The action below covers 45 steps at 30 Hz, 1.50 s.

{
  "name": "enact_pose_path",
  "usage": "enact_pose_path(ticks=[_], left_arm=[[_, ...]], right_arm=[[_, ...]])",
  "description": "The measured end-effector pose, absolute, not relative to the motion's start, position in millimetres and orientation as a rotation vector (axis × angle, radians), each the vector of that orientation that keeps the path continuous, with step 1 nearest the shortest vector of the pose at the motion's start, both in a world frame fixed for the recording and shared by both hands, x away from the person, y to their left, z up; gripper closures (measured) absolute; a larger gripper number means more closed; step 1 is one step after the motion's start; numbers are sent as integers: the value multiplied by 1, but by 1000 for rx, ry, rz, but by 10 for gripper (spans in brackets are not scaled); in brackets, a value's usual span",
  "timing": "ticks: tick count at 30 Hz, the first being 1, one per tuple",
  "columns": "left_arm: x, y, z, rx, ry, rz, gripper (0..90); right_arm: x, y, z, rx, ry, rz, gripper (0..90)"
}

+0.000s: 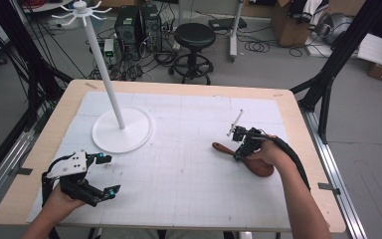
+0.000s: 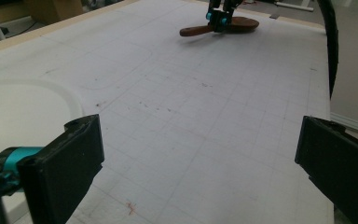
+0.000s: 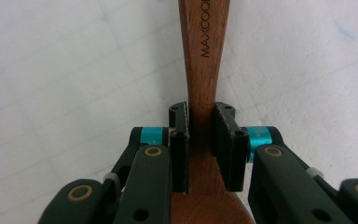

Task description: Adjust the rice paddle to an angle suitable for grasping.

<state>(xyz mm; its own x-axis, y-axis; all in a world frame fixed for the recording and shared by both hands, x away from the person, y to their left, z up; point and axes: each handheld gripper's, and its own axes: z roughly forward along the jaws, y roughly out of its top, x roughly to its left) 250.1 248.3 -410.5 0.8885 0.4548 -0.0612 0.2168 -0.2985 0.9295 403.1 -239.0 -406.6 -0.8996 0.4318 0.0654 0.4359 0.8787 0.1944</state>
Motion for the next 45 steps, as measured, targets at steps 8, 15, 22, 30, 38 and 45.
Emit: enact_pose_path(ticks=[8, 15, 22, 30, 38, 45], left_arm=[[250, 248, -410, 1892, 493, 257, 17], [250, 248, -410, 1890, 491, 259, 17], [250, 248, -410, 1889, 495, 261, 17], [250, 248, -410, 1889, 495, 263, 17], [250, 248, -410, 1884, 499, 266, 17], [250, 248, -410, 1881, 499, 266, 17]], right_arm=[[398, -254, -391, -713, -2986, -545, 774], [391, -260, -376, -653, -2974, -733, 775], [385, -260, -362, -572, -2949, -867, 776], [382, -258, -357, -536, -2929, -944, 777], [382, -262, -349, -532, -2904, -1046, 779], [380, -265, -340, -546, -2891, -1130, 780]])
